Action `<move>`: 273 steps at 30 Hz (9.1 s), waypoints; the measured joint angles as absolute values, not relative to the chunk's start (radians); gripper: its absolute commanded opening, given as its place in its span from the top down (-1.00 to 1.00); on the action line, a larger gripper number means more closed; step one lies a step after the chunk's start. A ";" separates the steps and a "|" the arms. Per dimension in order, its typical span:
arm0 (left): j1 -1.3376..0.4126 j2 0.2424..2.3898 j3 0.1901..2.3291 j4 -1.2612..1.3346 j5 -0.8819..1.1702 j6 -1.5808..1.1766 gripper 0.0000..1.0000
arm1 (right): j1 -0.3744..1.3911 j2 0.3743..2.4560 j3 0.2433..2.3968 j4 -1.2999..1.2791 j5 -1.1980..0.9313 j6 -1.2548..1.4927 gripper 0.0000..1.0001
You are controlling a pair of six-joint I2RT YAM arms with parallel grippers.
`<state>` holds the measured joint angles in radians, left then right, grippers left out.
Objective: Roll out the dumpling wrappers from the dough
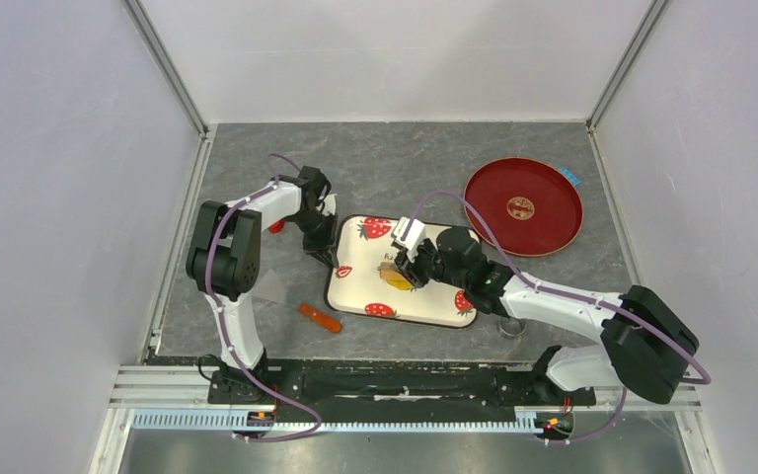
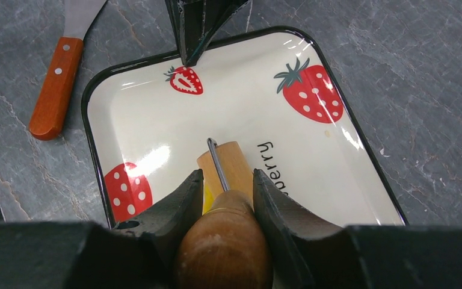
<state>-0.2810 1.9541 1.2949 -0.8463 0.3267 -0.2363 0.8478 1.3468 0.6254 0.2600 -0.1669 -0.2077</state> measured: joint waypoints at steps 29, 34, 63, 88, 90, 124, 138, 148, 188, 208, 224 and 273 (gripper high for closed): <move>-0.259 1.954 1.286 -0.837 0.360 -0.236 0.96 | 0.846 1.354 0.593 0.340 -0.178 -0.171 1.00; -0.254 1.955 1.284 -0.835 0.368 -0.236 0.96 | 0.845 1.354 0.580 0.368 -0.182 -0.166 1.00; -0.256 1.946 1.277 -0.827 0.348 -0.238 0.96 | 0.843 1.353 0.565 0.394 -0.191 -0.150 1.00; -0.258 1.944 1.276 -0.826 0.342 -0.244 0.96 | 0.840 1.354 0.575 0.375 -0.217 -0.150 1.00; -0.258 1.944 1.276 -0.826 0.342 -0.244 0.96 | 0.840 1.354 0.575 0.375 -0.220 -0.150 1.00; -0.258 1.944 1.276 -0.826 0.342 -0.244 0.96 | 0.837 1.342 0.581 0.339 -0.274 -0.150 1.00; -0.258 1.944 1.276 -0.829 0.340 -0.244 0.96 | 0.854 1.367 0.544 0.237 -0.397 -0.012 1.00; -0.258 1.944 1.276 -0.829 0.340 -0.244 0.96 | 0.848 1.367 0.568 0.179 -0.373 0.071 1.00; -0.250 1.887 1.247 -0.742 0.233 -0.247 0.21 | 0.700 1.520 0.970 -0.024 -0.244 0.212 1.00; -0.355 1.602 1.117 -0.615 0.185 -0.251 0.17 | 0.643 1.510 0.619 0.537 -0.177 0.400 1.00; -0.567 1.638 1.089 -0.385 0.360 -0.453 0.30 | 0.599 1.336 0.485 0.528 -0.052 0.473 1.00; -0.126 1.917 1.221 -0.612 0.455 -0.367 0.06 | 0.619 1.288 0.550 0.322 -0.025 0.493 1.00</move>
<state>-0.1257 1.9171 1.2205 -0.6125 0.4553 -0.3668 0.6193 1.2884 0.5499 0.3218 -0.0250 0.4927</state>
